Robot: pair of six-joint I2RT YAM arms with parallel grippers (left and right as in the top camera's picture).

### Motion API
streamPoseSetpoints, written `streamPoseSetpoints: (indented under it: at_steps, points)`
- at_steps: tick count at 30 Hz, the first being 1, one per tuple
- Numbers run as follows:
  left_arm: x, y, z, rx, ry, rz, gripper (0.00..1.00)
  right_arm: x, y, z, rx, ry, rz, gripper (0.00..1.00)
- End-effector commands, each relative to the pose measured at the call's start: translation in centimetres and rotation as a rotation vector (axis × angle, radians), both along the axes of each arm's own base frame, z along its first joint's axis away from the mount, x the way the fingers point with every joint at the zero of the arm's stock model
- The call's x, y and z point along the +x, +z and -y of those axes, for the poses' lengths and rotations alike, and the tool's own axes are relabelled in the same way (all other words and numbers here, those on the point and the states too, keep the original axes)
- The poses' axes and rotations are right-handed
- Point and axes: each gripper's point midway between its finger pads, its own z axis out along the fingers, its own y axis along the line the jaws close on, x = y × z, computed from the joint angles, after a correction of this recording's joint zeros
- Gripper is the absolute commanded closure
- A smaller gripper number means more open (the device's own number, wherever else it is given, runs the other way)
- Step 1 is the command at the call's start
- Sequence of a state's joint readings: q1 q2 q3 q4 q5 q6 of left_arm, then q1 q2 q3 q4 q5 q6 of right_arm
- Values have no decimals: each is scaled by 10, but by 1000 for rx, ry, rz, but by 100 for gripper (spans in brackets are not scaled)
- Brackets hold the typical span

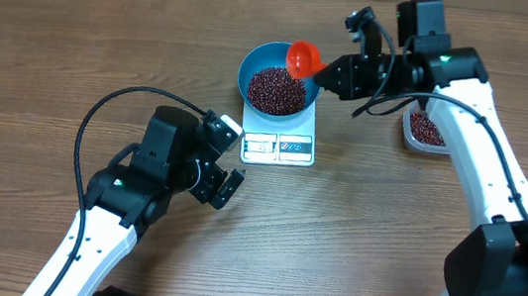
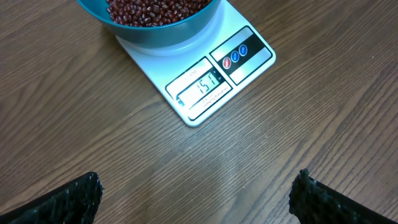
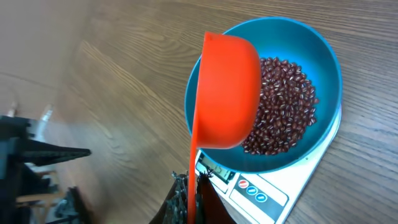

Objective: Scoop item into bowl and weigh 150g on scale
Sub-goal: 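Move the red scoop back to the bean tub, then dip the red scoop into the tub beans and lift it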

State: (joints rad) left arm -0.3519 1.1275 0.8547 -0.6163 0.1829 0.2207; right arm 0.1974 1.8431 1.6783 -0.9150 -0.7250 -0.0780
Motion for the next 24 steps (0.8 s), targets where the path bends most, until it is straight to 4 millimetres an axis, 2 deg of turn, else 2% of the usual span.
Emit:
streamPoseSetpoints:
  at_steps: [1,6,11,15,19,22,24]
  points:
    - [-2,-5,1,10,-25,-6,0,0,34,8,67,-2,50,96]
    - [-2,-5,1,10,-25,-6,0,-3,59,42,68,-77,88,96]
    - [-2,-5,1,10,-25,-6,0,-8,84,92,64,-195,123,96]
    - [-2,-5,1,10,-25,-6,1,-15,92,137,53,-312,107,96]
    - [-2,-5,1,10,-25,-6,1,-20,80,188,1,-459,44,96]
    - [-2,-5,1,10,-25,-6,0,-26,55,233,-149,-603,-31,96]
    - [-2,-5,1,10,-25,-6,0,-30,39,251,-252,-659,-74,96]
